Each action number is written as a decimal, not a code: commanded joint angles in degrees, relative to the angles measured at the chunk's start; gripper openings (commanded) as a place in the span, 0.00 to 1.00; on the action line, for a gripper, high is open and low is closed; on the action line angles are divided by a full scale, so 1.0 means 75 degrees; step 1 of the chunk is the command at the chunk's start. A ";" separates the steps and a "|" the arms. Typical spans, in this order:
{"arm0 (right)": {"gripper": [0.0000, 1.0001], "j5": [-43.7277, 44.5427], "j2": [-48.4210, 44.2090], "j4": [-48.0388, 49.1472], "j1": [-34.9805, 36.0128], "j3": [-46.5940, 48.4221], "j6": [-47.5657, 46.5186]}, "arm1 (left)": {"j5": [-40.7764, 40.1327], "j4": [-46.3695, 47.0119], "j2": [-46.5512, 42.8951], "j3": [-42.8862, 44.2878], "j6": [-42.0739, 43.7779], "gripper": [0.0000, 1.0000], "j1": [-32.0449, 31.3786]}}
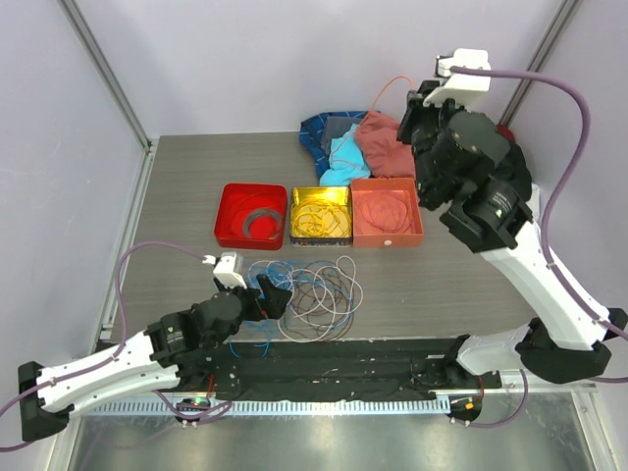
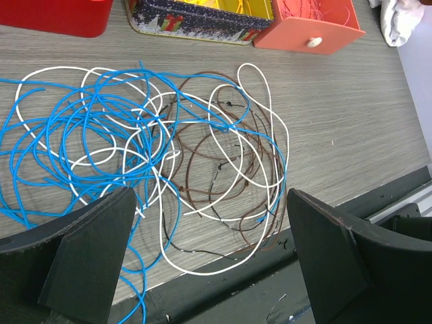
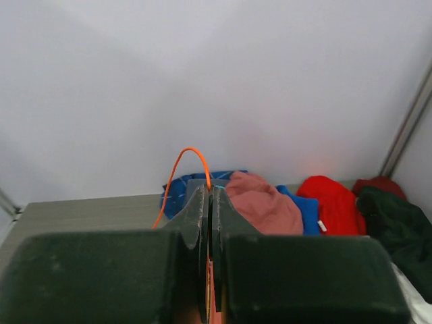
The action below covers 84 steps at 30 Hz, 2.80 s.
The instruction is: Untangle the cables
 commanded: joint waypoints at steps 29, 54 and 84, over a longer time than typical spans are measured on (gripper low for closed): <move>0.01 -0.2149 -0.0511 0.1980 -0.2789 -0.4535 0.2123 | 0.0278 0.0551 0.0300 -0.0109 -0.0166 1.00 -0.0015; 0.01 -0.3238 0.1841 0.2624 -0.3903 -0.6425 0.3366 | 0.0290 0.0410 0.0218 -0.0285 -0.0342 1.00 -0.0026; 0.64 -0.2663 0.2103 0.1605 -0.3949 -0.5568 0.3612 | 0.0255 0.0163 -0.0449 -0.0554 -0.0471 1.00 -0.0015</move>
